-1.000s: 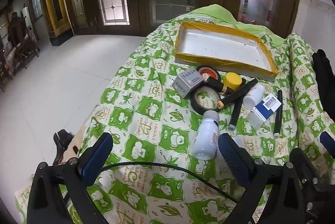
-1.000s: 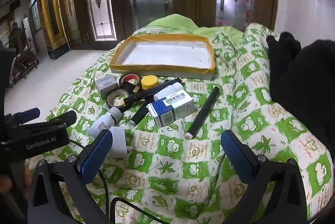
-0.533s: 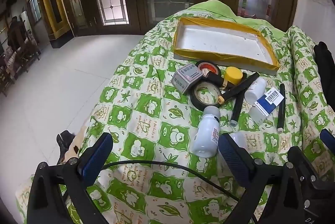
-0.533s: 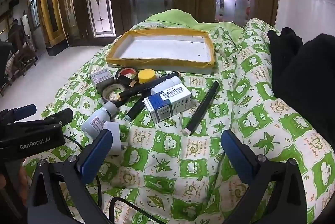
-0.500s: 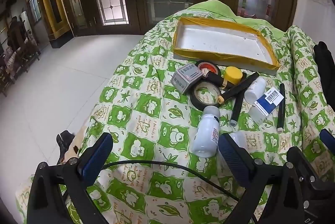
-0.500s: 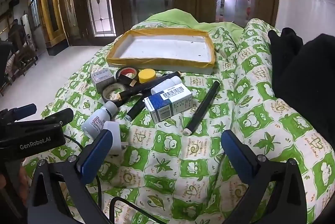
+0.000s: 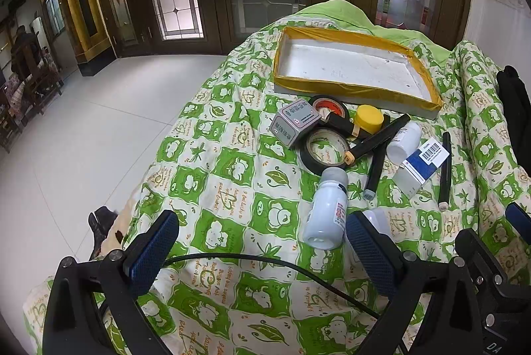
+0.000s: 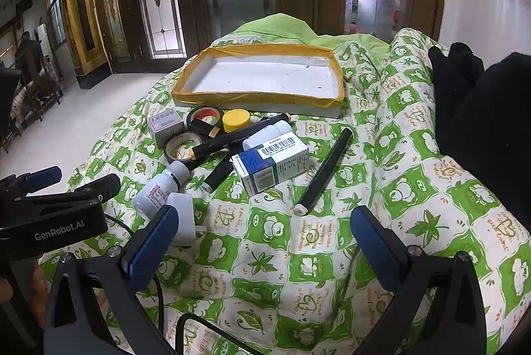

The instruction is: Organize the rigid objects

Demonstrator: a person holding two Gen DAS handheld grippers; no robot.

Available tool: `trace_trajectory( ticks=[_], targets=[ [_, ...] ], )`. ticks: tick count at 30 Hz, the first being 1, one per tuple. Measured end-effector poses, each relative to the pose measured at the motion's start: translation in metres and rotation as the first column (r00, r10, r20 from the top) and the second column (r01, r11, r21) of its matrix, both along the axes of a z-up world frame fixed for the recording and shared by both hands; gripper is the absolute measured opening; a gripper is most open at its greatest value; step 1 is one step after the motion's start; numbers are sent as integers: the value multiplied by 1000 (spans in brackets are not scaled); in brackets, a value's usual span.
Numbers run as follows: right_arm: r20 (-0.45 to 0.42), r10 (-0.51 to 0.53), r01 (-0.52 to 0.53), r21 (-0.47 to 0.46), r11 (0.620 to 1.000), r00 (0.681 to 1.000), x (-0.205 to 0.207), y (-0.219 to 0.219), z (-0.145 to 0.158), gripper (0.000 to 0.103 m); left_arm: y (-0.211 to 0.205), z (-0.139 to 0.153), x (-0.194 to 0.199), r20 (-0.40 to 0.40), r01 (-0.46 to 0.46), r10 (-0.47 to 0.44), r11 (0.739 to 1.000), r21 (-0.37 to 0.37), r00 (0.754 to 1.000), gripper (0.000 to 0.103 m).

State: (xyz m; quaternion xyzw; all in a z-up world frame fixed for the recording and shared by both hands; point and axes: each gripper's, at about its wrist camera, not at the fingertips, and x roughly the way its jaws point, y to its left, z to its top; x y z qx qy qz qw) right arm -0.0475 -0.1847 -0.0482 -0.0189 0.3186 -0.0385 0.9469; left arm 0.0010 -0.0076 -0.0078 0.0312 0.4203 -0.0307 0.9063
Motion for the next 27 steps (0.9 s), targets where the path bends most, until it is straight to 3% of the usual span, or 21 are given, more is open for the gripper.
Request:
trace_trajectory(
  ticks=[12, 19, 27],
  targets=[
    [13, -3, 3, 2, 1000, 1000, 0, 0, 4, 103, 0, 0, 0, 1, -1, 1, 1000, -1, 1000, 102],
    [80, 7, -5, -27, 1000, 997, -5, -3, 21, 103, 0, 0, 0, 0, -1, 1, 1000, 0, 1000, 102],
    [33, 4, -4, 12, 1000, 999, 3, -12, 23, 103, 0, -1, -1, 0, 1, -1, 1000, -1, 1000, 102]
  ],
)
